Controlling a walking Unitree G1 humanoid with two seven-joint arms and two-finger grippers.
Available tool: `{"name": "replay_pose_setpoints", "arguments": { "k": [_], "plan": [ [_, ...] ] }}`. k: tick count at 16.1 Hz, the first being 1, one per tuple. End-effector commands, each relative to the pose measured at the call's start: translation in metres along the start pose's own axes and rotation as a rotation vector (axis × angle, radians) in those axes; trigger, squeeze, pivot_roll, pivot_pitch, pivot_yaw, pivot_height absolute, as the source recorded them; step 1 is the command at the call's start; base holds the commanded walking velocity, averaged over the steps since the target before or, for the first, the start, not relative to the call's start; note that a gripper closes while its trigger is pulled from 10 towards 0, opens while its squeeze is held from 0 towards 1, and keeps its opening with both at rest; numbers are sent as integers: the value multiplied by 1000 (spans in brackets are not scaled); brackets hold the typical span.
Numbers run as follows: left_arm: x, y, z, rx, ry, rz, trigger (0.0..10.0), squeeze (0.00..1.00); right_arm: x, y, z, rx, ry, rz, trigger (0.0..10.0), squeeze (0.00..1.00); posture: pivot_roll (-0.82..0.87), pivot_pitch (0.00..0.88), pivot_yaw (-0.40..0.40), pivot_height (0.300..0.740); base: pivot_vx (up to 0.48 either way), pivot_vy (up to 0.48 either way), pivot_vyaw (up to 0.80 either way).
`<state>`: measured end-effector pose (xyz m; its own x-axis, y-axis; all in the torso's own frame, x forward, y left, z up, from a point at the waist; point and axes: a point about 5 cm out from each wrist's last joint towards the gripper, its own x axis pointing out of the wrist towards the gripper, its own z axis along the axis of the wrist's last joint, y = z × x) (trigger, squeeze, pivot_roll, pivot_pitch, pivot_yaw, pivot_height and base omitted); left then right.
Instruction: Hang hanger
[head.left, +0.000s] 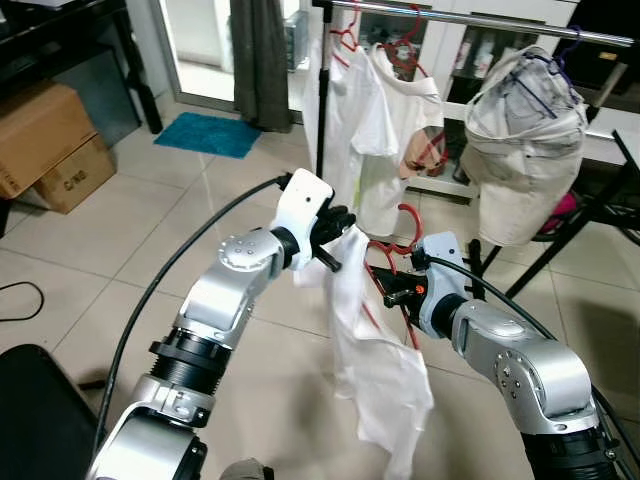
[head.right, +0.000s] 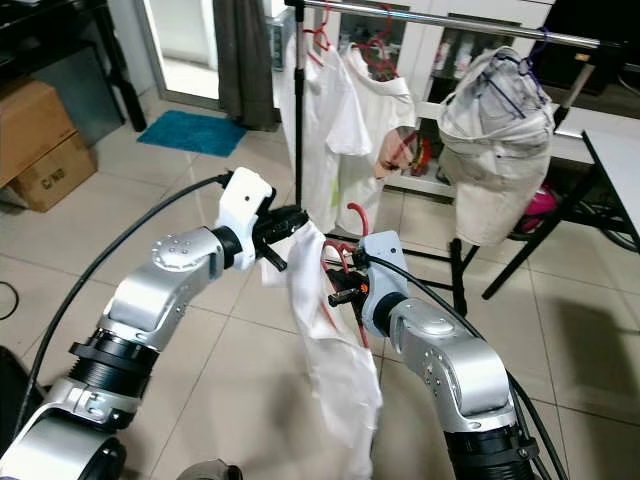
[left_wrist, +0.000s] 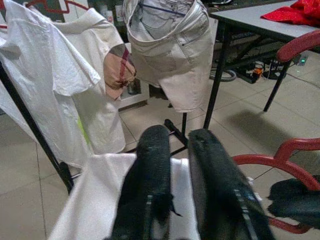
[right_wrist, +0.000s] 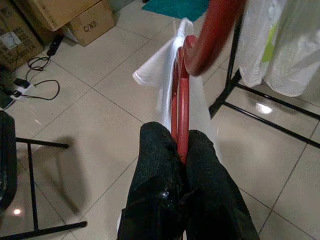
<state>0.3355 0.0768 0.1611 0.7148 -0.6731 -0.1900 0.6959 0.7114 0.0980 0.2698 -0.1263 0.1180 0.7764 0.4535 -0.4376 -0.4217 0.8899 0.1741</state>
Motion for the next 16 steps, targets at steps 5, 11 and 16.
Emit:
{"name": "replay_pose_setpoints", "arguments": {
  "k": [5, 11, 16],
  "plan": [
    [-13, 25, 18, 121, -11, 38, 10000, 1000, -3, -2, 3, 32, -14, 12, 10000, 0, -32, 0, -13, 740, 0, 0, 0],
    [-72, 68, -21, 259, 129, 157, 10000, 1000, -19, -3, 26, -66, -120, 23, 10000, 0, -34, 0, -8, 740, 0, 0, 0],
    [-115, 102, -34, 250, 146, 289, 10000, 1000, -46, -5, 43, -188, -124, 211, 10000, 0, -32, 0, -8, 740, 0, 0, 0]
  ]
}}
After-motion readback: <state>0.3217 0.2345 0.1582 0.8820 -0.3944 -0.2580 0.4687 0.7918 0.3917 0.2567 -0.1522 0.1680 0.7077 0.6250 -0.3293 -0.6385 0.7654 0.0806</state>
